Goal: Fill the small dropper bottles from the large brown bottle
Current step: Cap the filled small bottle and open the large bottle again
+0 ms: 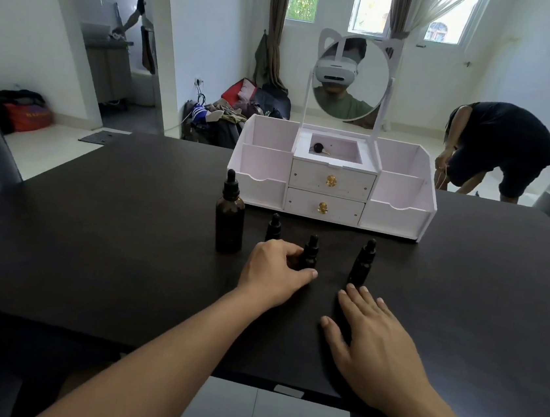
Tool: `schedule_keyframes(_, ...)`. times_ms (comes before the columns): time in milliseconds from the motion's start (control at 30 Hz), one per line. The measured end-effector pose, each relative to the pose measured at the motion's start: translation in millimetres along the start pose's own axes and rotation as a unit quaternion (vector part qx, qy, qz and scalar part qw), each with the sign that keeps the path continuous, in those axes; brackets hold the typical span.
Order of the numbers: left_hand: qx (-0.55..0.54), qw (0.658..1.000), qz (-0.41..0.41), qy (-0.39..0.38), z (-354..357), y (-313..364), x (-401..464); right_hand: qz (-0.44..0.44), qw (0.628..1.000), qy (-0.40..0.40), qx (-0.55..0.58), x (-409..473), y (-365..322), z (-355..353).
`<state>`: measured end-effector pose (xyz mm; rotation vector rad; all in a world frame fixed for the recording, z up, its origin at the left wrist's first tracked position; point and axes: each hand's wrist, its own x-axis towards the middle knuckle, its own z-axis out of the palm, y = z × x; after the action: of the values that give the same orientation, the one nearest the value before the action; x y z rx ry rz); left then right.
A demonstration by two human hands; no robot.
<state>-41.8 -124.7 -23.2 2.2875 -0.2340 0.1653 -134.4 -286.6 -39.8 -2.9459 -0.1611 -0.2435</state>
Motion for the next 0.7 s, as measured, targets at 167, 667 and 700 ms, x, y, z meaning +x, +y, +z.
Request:
schedule_keyframes(167, 0.001, 1.000, -0.026, 0.006, -27.0, -25.2, -17.9, -0.053, 0.996, 0.074, -0.015, -2.5, -2.5, 1.5)
schedule_keyframes(667, 0.021, 0.996, -0.035, 0.076, -72.0, -71.2, -27.9, -0.127, 0.972, 0.014, 0.199, 70.9, -82.3, -24.1)
schedule_keyframes(700, 0.011, 0.997, -0.036, 0.072, -72.2, -72.5, -26.8, -0.124, 0.967, 0.022, 0.220, 77.7, -88.7, -25.5)
